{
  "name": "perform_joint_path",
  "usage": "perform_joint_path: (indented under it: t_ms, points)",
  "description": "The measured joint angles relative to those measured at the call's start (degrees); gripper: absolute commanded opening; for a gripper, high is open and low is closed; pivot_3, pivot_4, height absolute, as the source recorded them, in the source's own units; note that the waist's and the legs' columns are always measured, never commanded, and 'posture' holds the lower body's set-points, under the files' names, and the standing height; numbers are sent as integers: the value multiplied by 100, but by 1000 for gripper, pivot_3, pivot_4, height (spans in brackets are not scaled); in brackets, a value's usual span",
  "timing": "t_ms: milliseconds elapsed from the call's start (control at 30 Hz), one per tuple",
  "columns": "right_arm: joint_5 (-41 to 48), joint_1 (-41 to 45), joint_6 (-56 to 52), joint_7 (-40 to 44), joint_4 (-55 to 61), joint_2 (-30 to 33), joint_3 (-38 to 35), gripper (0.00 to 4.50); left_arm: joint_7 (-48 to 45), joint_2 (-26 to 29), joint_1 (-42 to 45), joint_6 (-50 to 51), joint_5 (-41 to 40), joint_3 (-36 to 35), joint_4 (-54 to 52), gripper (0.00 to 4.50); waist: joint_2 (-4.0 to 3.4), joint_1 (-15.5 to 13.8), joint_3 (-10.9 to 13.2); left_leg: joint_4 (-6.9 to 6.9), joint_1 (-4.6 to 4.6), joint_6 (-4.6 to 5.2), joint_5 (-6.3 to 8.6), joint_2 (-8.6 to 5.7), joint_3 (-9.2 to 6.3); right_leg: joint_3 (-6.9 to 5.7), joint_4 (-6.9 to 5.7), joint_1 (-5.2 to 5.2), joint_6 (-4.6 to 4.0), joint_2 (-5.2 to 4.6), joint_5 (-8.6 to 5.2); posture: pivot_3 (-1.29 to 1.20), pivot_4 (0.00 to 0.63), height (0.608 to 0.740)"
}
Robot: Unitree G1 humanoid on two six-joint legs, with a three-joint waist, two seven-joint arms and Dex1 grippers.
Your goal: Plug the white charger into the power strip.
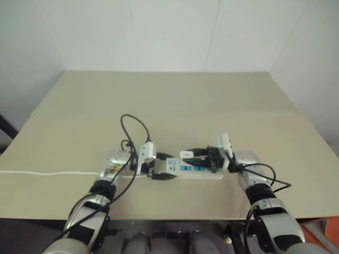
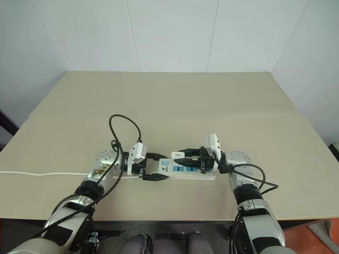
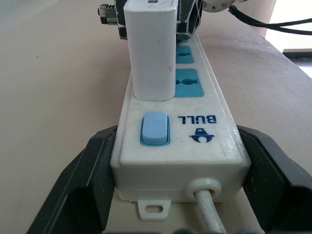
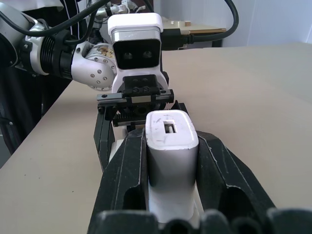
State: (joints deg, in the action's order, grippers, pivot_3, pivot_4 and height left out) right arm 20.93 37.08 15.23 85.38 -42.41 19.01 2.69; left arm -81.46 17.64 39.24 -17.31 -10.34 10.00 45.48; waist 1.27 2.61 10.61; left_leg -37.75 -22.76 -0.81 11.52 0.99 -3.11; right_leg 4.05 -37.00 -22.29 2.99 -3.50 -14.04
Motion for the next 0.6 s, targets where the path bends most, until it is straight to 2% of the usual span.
perform_joint_path:
  t_ms: [433,600]
  points:
    - [-153,156,-89,25,-77,44,152,1105,28,61,-67,87,1,-8,-98,3259,2,36,-26,6,11,0,0,3,1,3,-1,4,-1,2,-3,0,150,740]
    - [-379,106,-61,30,-9,136,273,2683,37,48,-95,100,8,3,-143,3259,12,22,-39,6,11,0,1,2,2,3,1,5,0,2,-5,0,150,740]
